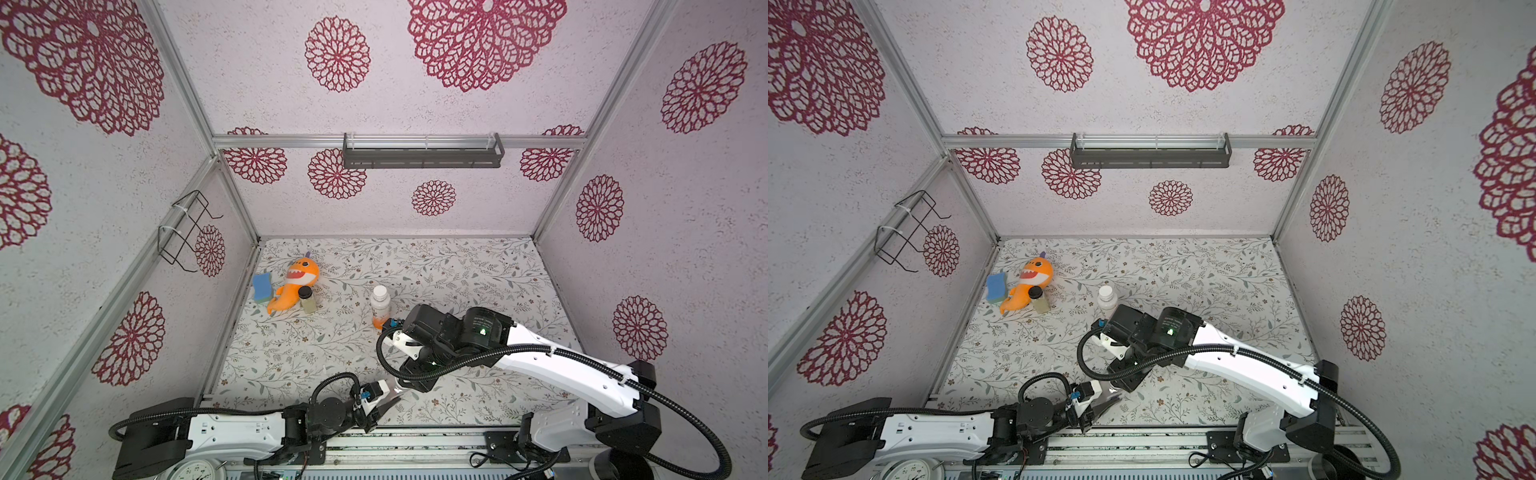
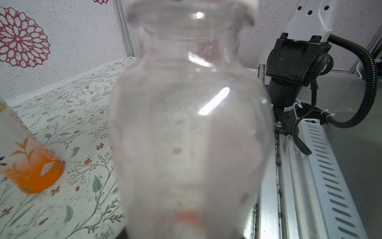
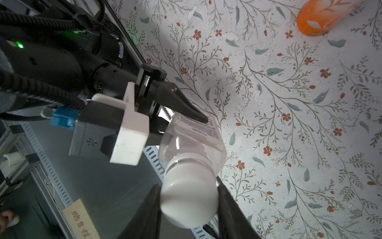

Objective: Screw on the bottle caps
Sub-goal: Close the bottle cap on the plastic bottle.

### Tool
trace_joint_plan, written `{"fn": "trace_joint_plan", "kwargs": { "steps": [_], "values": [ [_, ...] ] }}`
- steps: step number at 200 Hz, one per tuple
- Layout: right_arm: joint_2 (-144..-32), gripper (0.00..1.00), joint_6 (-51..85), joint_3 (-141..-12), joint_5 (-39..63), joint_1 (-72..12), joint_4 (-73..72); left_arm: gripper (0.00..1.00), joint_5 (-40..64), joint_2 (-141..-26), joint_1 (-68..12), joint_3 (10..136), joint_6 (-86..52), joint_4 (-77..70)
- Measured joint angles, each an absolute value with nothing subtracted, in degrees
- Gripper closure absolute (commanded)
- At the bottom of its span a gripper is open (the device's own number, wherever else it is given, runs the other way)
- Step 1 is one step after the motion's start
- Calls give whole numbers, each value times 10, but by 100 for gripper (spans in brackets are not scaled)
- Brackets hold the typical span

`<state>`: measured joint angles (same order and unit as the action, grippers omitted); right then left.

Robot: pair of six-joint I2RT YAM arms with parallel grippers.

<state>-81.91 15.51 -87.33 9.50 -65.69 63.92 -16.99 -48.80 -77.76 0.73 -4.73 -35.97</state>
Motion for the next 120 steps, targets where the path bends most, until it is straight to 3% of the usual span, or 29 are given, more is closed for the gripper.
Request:
{"fn": "trace_joint_plan", "kwargs": {
  "steps": [120],
  "values": [
    [-843,57,155,-887,92,-662,659,63,-170,-488,-778,7,-46,-348]
  ]
}}
